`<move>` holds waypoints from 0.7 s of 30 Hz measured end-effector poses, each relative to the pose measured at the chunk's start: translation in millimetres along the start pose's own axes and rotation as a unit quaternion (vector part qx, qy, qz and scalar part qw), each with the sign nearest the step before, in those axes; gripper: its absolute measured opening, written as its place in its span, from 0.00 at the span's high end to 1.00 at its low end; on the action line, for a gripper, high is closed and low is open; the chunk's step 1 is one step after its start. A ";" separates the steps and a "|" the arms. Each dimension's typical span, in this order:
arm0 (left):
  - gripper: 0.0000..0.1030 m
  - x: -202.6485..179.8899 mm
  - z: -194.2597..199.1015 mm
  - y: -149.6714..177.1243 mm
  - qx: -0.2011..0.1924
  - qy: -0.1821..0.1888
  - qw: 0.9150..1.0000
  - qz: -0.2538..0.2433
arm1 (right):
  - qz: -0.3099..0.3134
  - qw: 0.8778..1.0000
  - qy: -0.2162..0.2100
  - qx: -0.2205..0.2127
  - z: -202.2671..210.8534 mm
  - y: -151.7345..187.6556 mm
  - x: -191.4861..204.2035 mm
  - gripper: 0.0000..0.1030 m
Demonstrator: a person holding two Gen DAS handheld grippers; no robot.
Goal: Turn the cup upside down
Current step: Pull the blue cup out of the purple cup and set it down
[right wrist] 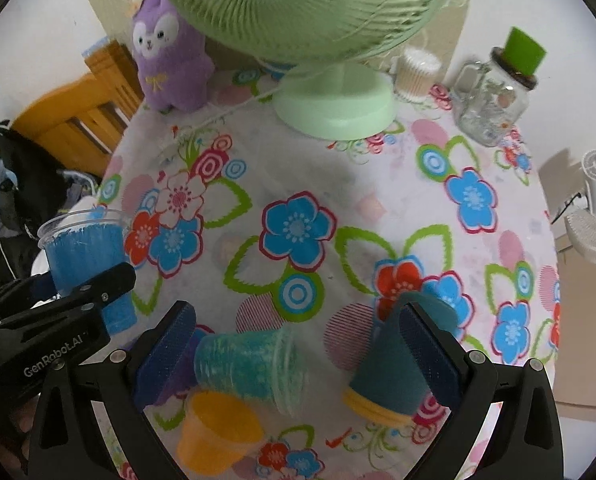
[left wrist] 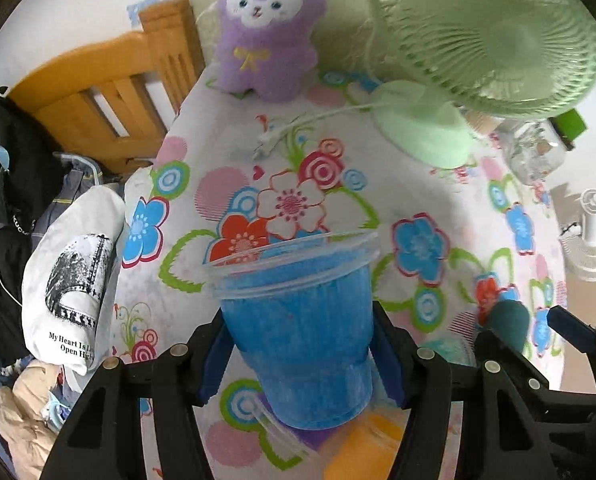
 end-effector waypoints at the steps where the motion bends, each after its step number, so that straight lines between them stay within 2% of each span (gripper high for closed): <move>1: 0.37 1.1 2.6 1.9 -0.002 0.004 1.000 -0.004 | 0.001 1.000 0.002 -0.004 7.2 2.3 -2.6 0.00; 5: 0.37 -12.0 24.3 12.8 -0.018 0.004 0.999 -0.028 | -0.002 1.000 0.001 -0.018 30.8 12.5 -11.0 0.00; 12: 0.37 -33.6 57.5 38.6 -0.039 0.002 0.998 -0.041 | -0.003 0.999 -0.002 -0.033 65.5 39.1 -28.6 0.00; 21: 0.37 -65.6 69.3 79.7 -0.031 0.004 0.998 -0.046 | -0.004 1.000 0.002 -0.030 86.3 79.1 -61.8 0.00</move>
Point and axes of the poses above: each gripper's, at about its wrist camera, not at the fingertips, and z roughly against the way its jaws point, x to its left, y to its underside, the point moved 6 cm from there along -z, roughly the way its jaws point, and after that the axes turned 4 degrees about -y, right-handed, at the moved point
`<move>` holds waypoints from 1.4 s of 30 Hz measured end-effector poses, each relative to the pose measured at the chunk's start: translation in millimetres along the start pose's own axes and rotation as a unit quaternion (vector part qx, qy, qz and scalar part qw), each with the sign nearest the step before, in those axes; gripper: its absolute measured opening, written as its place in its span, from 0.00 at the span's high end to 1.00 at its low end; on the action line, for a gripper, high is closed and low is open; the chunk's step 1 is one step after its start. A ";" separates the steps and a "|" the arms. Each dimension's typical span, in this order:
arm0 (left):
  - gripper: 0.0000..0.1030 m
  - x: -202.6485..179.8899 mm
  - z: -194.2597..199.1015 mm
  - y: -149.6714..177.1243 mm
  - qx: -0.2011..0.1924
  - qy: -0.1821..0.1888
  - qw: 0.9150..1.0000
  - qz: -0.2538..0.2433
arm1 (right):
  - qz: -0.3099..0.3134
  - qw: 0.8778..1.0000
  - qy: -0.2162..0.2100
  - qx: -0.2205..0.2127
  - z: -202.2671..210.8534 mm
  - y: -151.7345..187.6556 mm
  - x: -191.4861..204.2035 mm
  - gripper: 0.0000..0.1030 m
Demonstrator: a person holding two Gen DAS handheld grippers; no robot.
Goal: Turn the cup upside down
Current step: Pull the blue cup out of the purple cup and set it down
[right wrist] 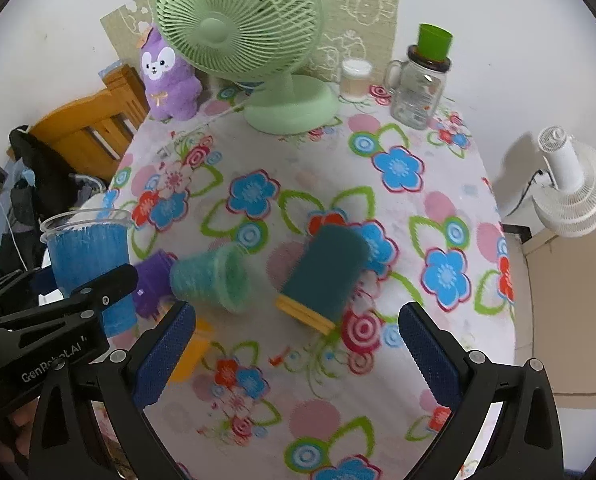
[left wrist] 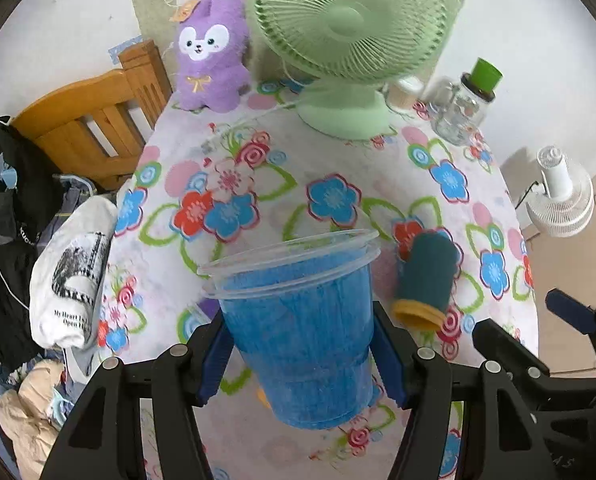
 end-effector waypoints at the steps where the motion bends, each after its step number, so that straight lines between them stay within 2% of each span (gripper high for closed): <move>1: 0.37 -5.0 0.0 3.8 0.001 0.000 1.000 -0.001 | 0.000 1.000 0.001 0.001 1.1 2.8 -3.7 0.00; 12: 0.36 -55.0 -22.4 53.1 0.036 0.014 0.999 0.003 | 0.006 0.999 0.022 0.033 -11.5 35.8 -56.3 0.00; 21: 0.36 -71.1 -53.0 82.7 0.058 0.007 0.998 0.011 | 0.017 0.997 0.027 0.074 -44.6 62.1 -76.6 0.00; 26: 0.36 -79.1 -75.0 98.2 0.074 0.017 0.997 0.029 | 0.015 0.995 0.037 0.095 -62.8 73.9 -87.6 0.00; 31: 0.36 -85.4 -89.2 104.8 0.078 0.024 0.996 0.032 | 0.014 0.994 0.041 0.104 -76.2 79.6 -95.4 0.00; 34: 0.32 -87.7 -94.5 106.0 0.079 0.025 0.996 0.028 | 0.012 0.994 0.041 0.105 -79.6 80.3 -98.6 0.00; 36: 0.25 -87.1 -96.0 106.3 0.087 0.021 0.996 0.029 | 0.009 0.994 0.039 0.103 -79.1 80.7 -100.1 0.00; 39: 0.23 -86.4 -88.7 105.8 0.093 0.021 0.995 0.025 | 0.001 0.994 0.031 0.101 -73.9 81.0 -101.2 0.00; 42: 0.22 -83.2 -69.8 103.6 0.082 0.007 0.996 0.015 | 0.000 0.996 0.017 0.086 -61.4 78.7 -97.1 0.00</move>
Point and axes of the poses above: each gripper's, at about its wrist camera, not at the fingertips, and z roughly against the way its jaws point, x to its left, y to its underside, the point moved 6 cm from there along -z, roughly the way its jaws point, and after that the axes turned 4 degrees about -y, right-handed, at the moved point
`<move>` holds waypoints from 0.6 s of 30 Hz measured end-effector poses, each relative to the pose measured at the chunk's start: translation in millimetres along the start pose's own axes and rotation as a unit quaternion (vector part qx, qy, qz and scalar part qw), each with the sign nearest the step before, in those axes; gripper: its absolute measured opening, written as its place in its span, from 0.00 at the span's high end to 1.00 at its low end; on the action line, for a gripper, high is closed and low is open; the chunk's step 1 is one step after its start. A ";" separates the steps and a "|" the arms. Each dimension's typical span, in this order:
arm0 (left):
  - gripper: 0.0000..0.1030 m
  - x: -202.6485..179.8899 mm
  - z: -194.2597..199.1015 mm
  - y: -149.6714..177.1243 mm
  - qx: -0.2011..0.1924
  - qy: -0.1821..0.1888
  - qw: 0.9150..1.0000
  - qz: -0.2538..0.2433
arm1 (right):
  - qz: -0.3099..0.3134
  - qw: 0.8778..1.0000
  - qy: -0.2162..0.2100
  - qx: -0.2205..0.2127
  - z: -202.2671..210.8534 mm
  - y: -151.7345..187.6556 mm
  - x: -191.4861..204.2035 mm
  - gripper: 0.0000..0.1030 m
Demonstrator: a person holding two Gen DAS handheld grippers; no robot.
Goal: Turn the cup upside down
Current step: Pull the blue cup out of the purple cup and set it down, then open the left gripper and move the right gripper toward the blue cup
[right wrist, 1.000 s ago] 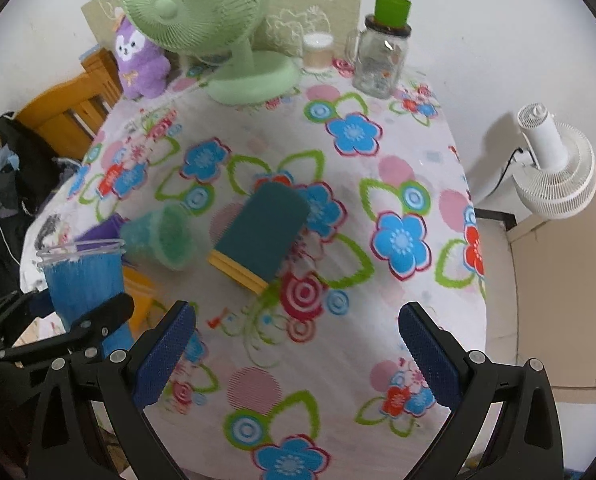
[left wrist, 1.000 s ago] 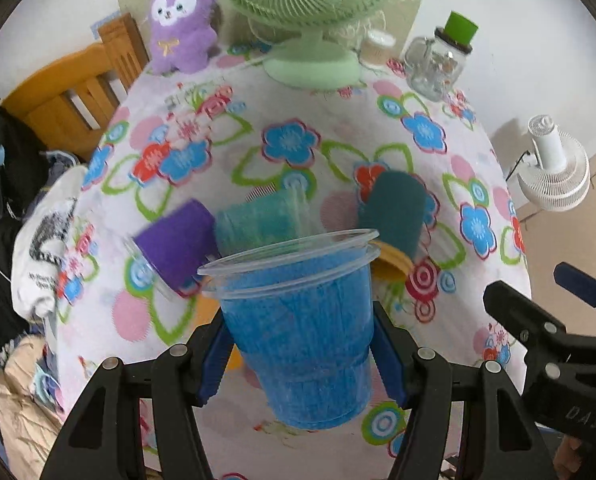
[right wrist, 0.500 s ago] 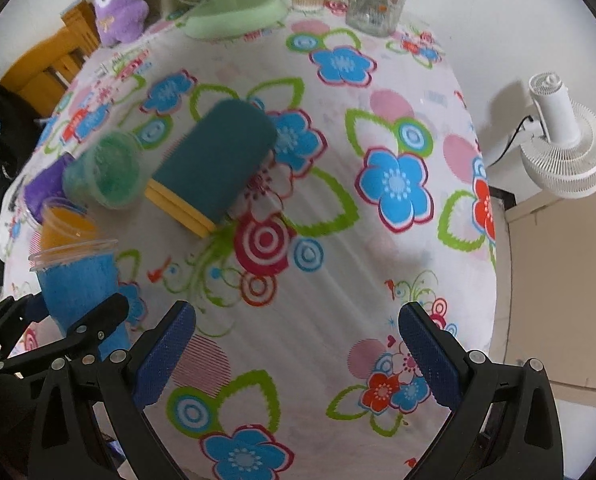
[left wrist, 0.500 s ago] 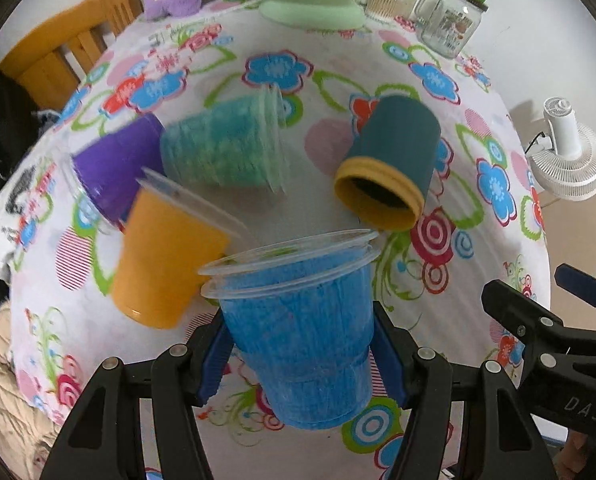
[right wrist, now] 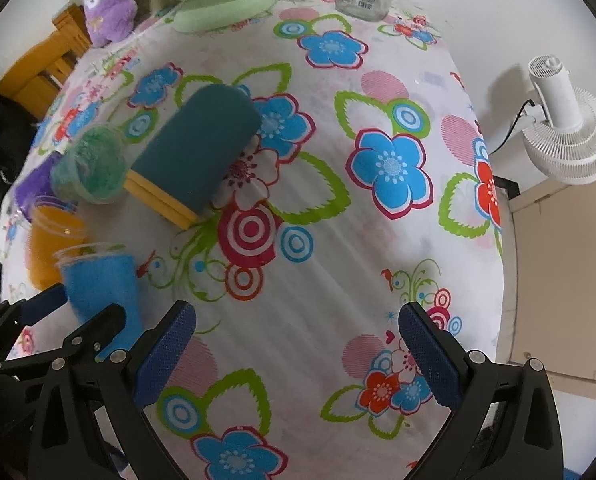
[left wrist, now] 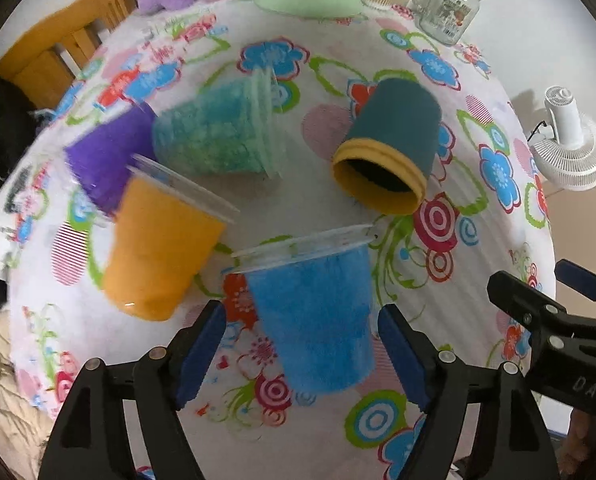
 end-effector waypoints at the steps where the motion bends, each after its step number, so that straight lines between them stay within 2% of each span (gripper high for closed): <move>1: 0.21 0.9 6.3 0.1 -0.004 -0.001 1.000 -0.003 | 0.000 1.000 -0.006 -0.008 5.8 -0.4 2.1 0.00; 3: 0.14 1.8 20.8 0.4 -0.015 0.007 1.000 -0.012 | -0.002 0.999 -0.021 -0.029 20.2 -1.9 8.5 0.00; 8: 0.14 6.9 58.2 -4.1 -0.057 -0.005 0.997 -0.055 | 0.001 0.996 -0.044 -0.074 54.5 -4.3 33.3 0.00; 13: 0.14 24.1 89.1 -16.1 -0.083 -0.012 0.993 -0.078 | -0.004 0.993 -0.056 -0.106 83.7 -7.2 54.6 0.00; 18: 0.10 41.3 112.0 -18.8 -0.107 0.000 0.990 -0.095 | -0.003 0.989 -0.043 -0.145 107.8 -7.0 71.4 0.00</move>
Point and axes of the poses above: each gripper's, at about its wrist camera, not at the fingertips, and z roughly against the way its jaws point, x to its left, y to its underside, the point moved 6 cm from there along -z, roughly the way its jaws point, and after that the axes turned 4 degrees about -y, right-handed, at the moved point
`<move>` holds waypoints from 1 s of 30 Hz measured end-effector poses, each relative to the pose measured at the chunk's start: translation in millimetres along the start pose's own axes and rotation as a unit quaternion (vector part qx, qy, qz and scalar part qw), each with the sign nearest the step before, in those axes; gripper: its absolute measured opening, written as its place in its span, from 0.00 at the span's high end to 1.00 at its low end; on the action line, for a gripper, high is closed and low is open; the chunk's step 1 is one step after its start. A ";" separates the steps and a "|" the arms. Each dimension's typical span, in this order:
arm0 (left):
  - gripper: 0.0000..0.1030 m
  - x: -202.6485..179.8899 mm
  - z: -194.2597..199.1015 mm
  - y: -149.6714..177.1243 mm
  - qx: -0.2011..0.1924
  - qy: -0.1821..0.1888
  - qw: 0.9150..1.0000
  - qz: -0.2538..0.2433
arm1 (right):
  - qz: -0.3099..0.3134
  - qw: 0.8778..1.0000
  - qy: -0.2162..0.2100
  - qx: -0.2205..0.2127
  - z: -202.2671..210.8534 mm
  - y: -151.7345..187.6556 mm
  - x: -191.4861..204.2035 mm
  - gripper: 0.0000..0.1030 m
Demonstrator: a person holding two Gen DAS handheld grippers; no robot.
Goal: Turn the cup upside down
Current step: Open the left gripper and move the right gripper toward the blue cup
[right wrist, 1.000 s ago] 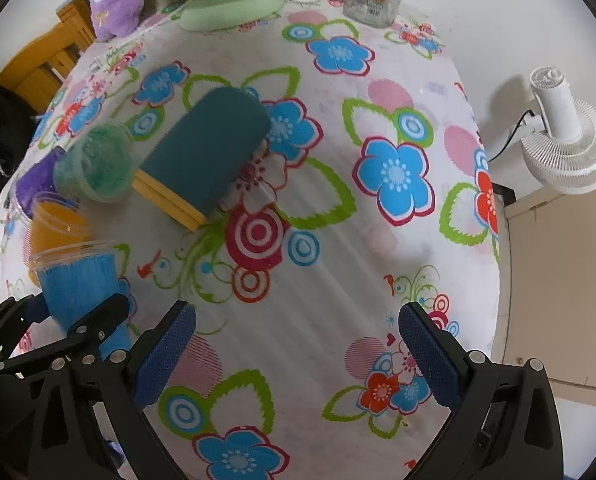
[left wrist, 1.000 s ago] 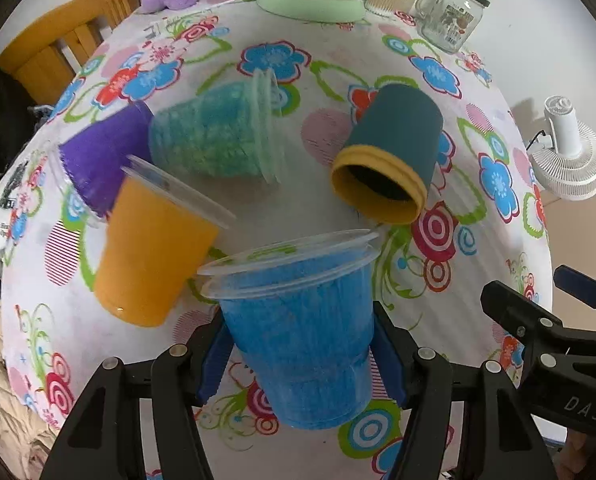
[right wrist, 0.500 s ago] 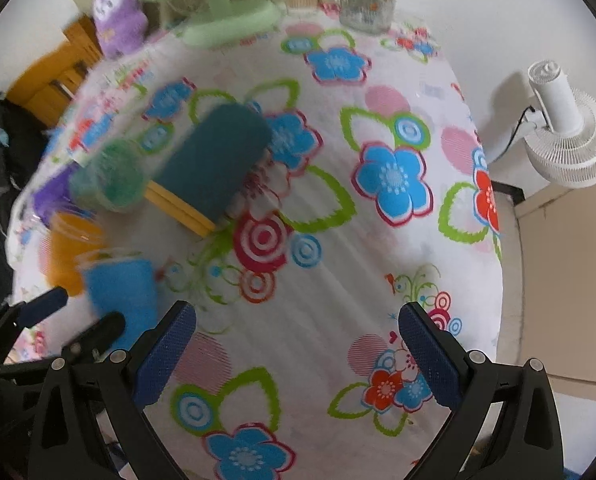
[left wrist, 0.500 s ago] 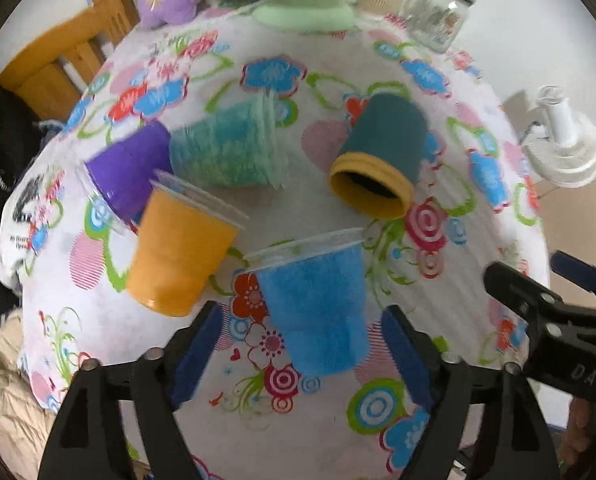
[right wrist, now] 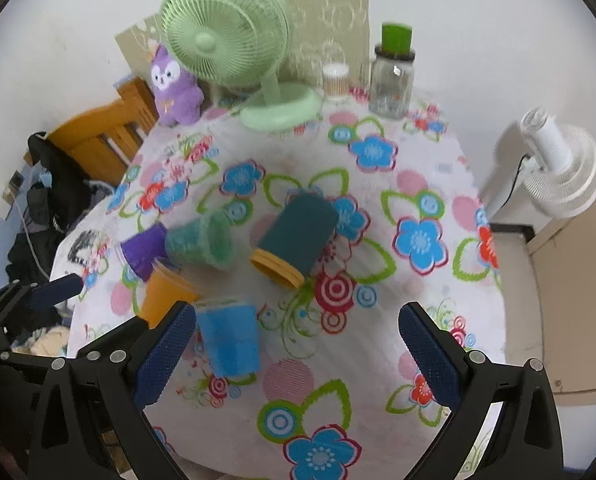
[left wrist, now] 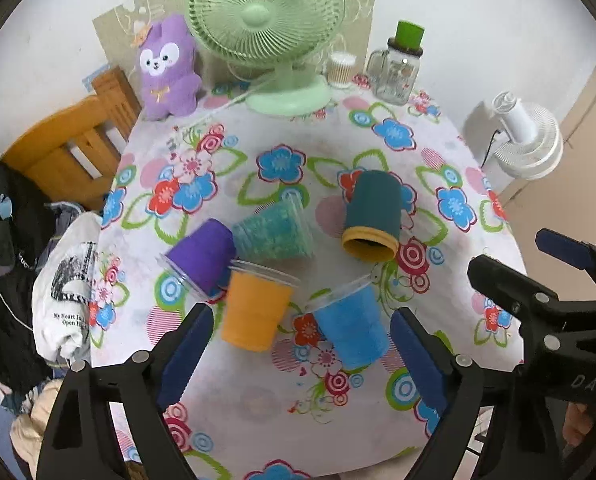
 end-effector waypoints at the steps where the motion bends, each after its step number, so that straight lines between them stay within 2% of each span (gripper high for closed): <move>1: 0.10 5.7 3.2 -0.2 -0.003 0.001 1.000 -0.002 | -0.003 1.000 -0.001 -0.007 4.4 0.1 5.1 0.00; 10: 0.07 30.8 24.7 3.2 -0.024 0.027 0.998 -0.051 | -0.029 0.998 0.015 -0.061 33.7 15.0 31.1 0.00; 16: 0.05 42.0 26.7 7.4 -0.027 0.051 0.996 -0.069 | -0.009 0.996 0.036 -0.084 37.4 33.1 47.5 0.00; 20: 0.05 41.8 25.7 12.2 -0.025 0.058 0.994 -0.092 | -0.004 0.995 0.028 -0.094 33.9 45.9 53.9 0.01; 24: 0.01 44.6 22.3 15.6 -0.034 0.047 0.993 -0.104 | 0.014 0.994 0.021 -0.102 22.6 57.7 56.6 0.02; 30: 0.00 46.6 -10.9 34.5 -0.029 0.042 0.993 -0.102 | 0.029 0.992 0.017 -0.123 -7.1 79.5 56.0 0.03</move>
Point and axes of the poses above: each gripper's, at about its wrist camera, not at the fingertips, and z roughly against the way its jaws point, x to its left, y to its underside, the point moved 6 cm from there along -z, roughly the way its jaws point, and after that the axes turned 4 degrees about -y, right-handed, at the moved point
